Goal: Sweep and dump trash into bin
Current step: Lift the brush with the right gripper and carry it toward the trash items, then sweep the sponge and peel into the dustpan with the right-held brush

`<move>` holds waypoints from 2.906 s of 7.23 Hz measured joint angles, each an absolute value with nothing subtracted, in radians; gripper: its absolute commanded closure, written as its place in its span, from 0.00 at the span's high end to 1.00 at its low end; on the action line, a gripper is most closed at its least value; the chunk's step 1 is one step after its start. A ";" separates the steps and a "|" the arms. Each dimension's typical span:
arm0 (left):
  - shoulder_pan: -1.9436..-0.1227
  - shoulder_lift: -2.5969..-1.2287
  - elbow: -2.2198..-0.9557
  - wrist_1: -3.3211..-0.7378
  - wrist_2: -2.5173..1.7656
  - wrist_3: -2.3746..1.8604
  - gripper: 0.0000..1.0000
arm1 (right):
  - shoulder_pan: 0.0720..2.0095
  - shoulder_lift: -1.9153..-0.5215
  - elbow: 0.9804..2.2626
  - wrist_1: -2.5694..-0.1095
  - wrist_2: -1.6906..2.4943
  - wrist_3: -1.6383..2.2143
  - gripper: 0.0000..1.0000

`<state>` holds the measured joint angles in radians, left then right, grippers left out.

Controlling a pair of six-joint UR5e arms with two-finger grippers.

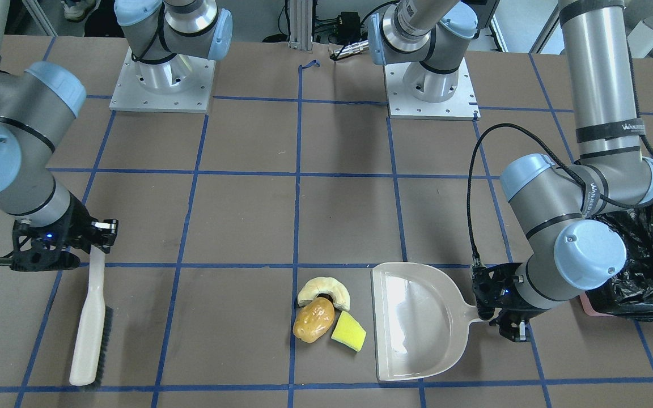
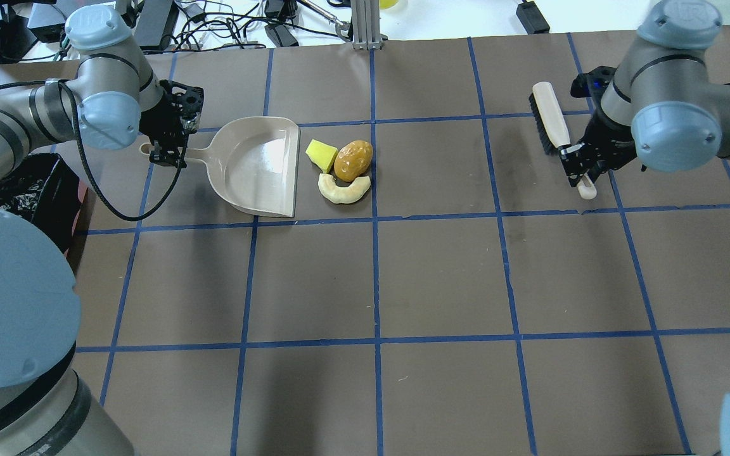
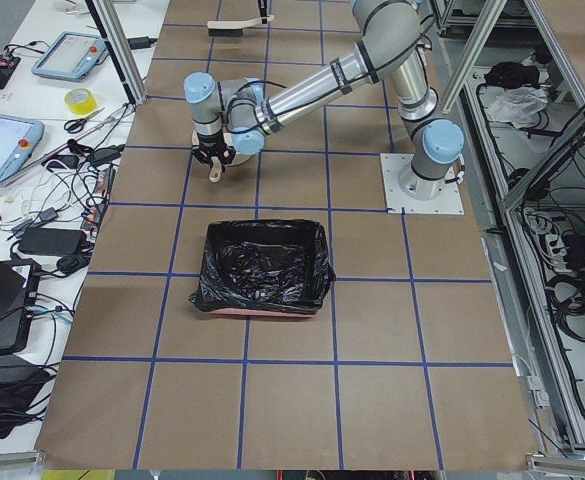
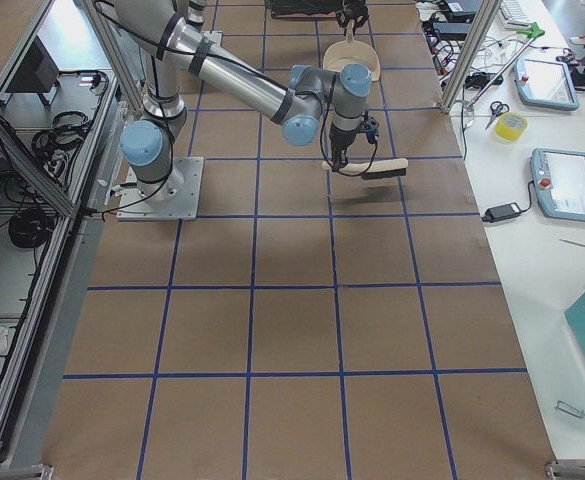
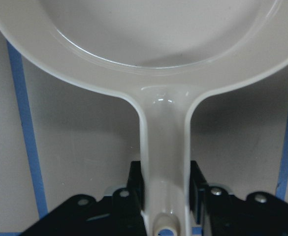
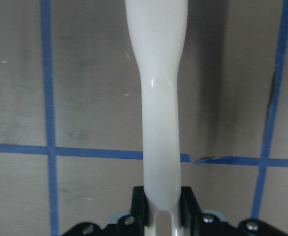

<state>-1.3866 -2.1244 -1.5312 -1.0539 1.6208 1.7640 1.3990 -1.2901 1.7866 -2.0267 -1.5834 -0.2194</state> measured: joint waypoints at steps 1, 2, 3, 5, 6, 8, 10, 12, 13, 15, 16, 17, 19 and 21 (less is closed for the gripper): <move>-1.387 -2.124 -1.531 -1.054 1.621 1.764 0.00 | 1.462 -1.289 1.782 -2.022 -1.559 -0.104 0.00; -1.387 -2.125 -1.531 -1.054 1.621 1.763 0.00 | 1.523 -1.286 1.776 -2.017 -1.537 0.006 0.00; -1.387 -2.125 -1.531 -1.054 1.621 1.763 0.00 | 1.576 -1.284 1.765 -1.999 -1.515 0.107 0.00; -1.387 -2.125 -1.531 -1.054 1.621 1.763 0.00 | 1.673 -1.272 1.730 -1.952 -1.479 0.271 0.00; -1.387 -2.125 -1.531 -1.054 1.621 1.762 0.00 | 1.722 -1.259 1.720 -1.946 -1.473 0.332 0.00; -1.387 -2.125 -1.531 -1.053 1.621 1.761 0.00 | 1.795 -1.239 1.715 -1.946 -1.470 0.421 0.00; -1.387 -2.125 -1.531 -1.054 1.621 1.761 0.00 | 1.851 -1.236 1.715 -1.944 -1.469 0.499 0.00; -1.387 -2.125 -1.532 -1.054 1.621 1.761 0.00 | 1.901 -1.224 1.715 -1.949 -1.469 0.554 0.00; -1.387 -2.126 -1.532 -1.054 1.621 1.761 0.00 | 1.921 -1.208 1.715 -1.953 -1.469 0.575 0.00; -1.387 -2.125 -1.532 -1.054 1.621 1.761 0.00 | 1.950 -1.188 1.715 -1.982 -1.470 0.622 0.00; -1.388 -2.125 -1.532 -1.054 1.621 1.761 0.00 | 1.964 -1.184 1.713 -1.994 -1.470 0.641 0.00; -1.388 -2.125 -1.532 -1.054 1.621 1.760 0.00 | 1.982 -1.178 1.708 -2.006 -1.470 0.662 0.00; -1.389 -2.125 -1.532 -1.053 1.630 1.759 0.00 | 2.025 -1.146 1.674 -2.033 -1.470 0.718 0.00; -1.392 -2.125 -1.532 -1.053 1.638 1.756 0.00 | 2.062 -1.092 1.603 -2.042 -1.470 0.766 0.00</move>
